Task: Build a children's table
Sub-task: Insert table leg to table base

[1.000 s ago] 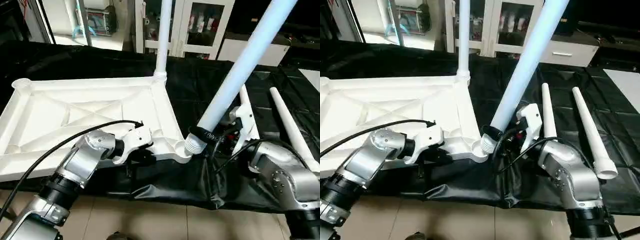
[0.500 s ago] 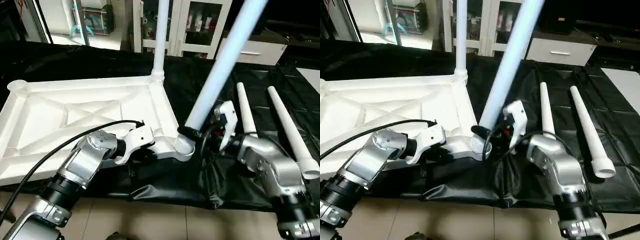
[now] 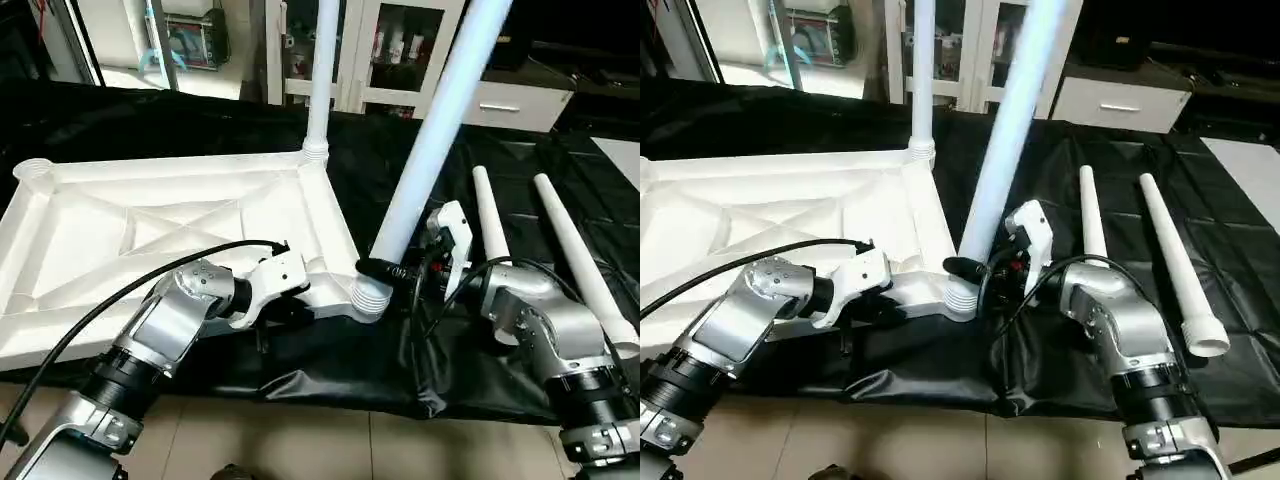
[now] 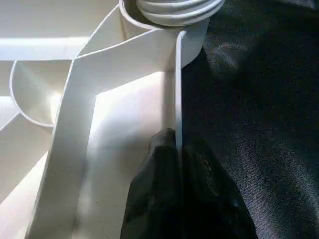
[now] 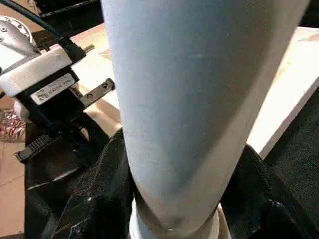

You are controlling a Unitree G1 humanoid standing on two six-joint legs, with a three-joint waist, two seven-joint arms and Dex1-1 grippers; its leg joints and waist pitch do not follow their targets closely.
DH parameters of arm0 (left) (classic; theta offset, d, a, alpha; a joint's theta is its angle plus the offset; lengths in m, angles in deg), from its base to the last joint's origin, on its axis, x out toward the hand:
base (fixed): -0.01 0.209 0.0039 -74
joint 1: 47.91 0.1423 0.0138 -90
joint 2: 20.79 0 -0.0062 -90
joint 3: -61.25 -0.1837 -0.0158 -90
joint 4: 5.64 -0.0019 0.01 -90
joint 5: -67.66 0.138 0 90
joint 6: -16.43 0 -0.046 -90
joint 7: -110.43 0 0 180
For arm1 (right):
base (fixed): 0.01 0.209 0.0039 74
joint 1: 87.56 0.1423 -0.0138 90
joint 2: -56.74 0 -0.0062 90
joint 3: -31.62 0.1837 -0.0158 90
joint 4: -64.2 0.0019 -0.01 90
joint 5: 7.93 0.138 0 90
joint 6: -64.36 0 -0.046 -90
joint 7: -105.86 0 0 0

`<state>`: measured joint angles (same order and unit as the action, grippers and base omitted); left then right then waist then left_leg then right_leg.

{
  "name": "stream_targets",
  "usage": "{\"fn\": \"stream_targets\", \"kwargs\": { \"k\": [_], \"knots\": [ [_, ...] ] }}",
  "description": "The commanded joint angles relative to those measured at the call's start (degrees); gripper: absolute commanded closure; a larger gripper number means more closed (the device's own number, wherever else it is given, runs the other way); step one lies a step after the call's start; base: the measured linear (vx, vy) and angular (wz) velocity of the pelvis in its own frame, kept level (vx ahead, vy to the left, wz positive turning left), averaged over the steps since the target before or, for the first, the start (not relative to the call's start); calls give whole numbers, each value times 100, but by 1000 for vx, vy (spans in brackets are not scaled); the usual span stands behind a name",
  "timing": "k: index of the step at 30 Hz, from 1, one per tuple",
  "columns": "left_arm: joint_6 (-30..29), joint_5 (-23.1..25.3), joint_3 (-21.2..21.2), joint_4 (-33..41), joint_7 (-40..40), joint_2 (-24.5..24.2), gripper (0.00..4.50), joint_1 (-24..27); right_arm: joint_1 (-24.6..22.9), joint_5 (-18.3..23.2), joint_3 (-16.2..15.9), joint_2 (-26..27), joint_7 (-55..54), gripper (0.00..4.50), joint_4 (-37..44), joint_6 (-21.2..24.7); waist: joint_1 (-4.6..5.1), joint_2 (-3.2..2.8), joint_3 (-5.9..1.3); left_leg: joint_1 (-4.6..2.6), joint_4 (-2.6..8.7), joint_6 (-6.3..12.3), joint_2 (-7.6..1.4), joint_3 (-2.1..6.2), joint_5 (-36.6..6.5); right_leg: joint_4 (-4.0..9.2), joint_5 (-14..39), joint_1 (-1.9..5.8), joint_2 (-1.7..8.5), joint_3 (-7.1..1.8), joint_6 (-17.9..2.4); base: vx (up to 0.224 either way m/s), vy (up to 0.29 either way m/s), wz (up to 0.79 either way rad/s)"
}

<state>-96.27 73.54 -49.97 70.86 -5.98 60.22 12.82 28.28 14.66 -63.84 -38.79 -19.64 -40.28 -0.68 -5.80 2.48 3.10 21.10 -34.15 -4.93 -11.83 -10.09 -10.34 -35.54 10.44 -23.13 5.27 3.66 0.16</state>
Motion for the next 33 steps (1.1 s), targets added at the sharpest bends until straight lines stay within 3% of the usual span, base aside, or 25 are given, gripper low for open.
{"fn": "stream_targets", "kwargs": {
  "k": [1,6,8,26,33],
  "knots": [
    [67,-123,-106,171,120,30,450,-52,58,-134,-63,-90,53,263,-158,-59,19,37,-374,-62,430,78,-126,-7,-998,398,1133,245,280,-231,-1119,0,0,0],
    [125,-111,-170,158,242,-44,450,-71,291,-318,-111,-35,99,263,-591,-279,24,33,-388,-61,422,95,-124,-6,-905,368,954,251,274,-224,-1196,0,0,0],
    [140,-105,-185,159,260,-61,450,-69,384,-376,-119,0,106,263,-772,-374,41,57,-381,-57,424,103,-122,-7,-965,373,1037,252,279,-222,-1216,0,0,0],
    [171,-75,-268,127,369,-147,450,-106,633,-728,-585,83,538,264,-1181,-716,82,62,-389,-73,439,27,-133,5,-1125,368,945,255,266,-224,-1249,0,0,0],
    [176,-52,-262,107,347,-170,450,-115,632,-744,-609,85,638,264,-1167,-773,79,62,-392,-74,437,40,-134,3,-1103,360,868,259,266,-226,-1281,0,0,0]
  ]
}}
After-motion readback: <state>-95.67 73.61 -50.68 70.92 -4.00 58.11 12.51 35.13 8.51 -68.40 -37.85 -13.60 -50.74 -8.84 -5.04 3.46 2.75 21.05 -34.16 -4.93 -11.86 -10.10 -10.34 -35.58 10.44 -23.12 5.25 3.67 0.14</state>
